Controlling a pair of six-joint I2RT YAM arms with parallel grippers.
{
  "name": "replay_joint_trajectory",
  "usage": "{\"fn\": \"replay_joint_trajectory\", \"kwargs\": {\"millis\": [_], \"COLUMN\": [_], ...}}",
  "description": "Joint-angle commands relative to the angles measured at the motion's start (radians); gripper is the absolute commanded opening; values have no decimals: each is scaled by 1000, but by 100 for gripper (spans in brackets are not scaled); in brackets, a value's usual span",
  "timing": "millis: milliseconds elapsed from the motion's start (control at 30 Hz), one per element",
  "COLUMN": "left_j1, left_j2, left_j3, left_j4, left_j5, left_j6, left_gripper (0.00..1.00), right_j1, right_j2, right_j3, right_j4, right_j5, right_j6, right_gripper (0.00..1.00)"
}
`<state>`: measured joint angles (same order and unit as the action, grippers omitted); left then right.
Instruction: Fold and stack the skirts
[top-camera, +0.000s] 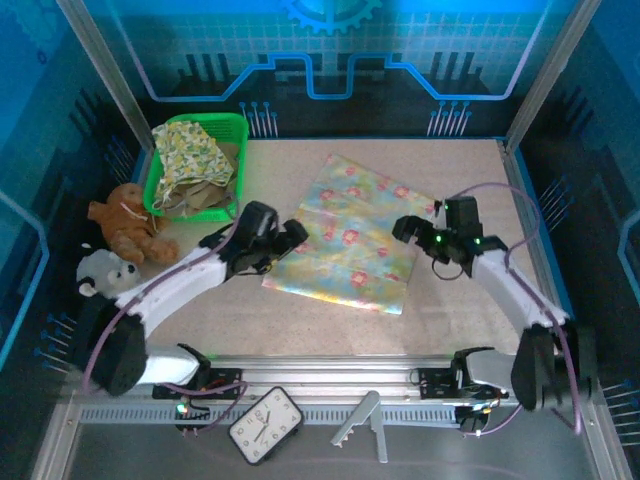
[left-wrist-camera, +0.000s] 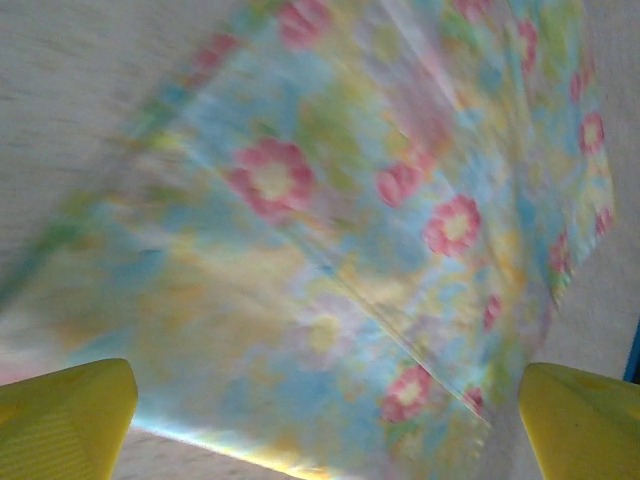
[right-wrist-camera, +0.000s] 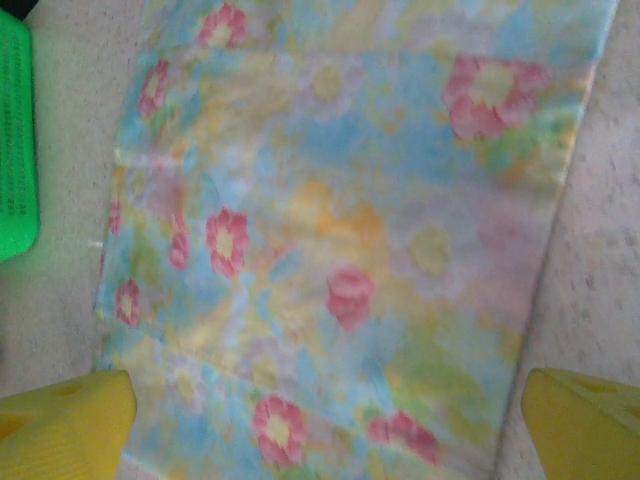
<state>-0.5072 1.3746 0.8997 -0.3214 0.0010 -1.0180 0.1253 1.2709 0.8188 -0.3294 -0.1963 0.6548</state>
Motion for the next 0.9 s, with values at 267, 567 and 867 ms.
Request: {"fn": "replay_joint_trajectory", "kwargs": {"millis": [267, 567, 867], "left_j1": [-23, -22, -24], "left_j2": [223, 195, 146], "left_j3": [-16, -198, -172], "left_j4": [-13, 112, 128], "left_j5": [134, 161, 171], "left_j6": [-8, -146, -124], "left_gripper": [99, 99, 99], "right_j1": [7, 62, 97], "right_j2": [603, 919, 1121], "right_j3": [492, 793, 1060], "right_j4": [-33, -101, -94], "right_j5": [-115, -70, -106], "right_j6": [-57, -41, 15], "right_gripper": [100, 100, 100]}}
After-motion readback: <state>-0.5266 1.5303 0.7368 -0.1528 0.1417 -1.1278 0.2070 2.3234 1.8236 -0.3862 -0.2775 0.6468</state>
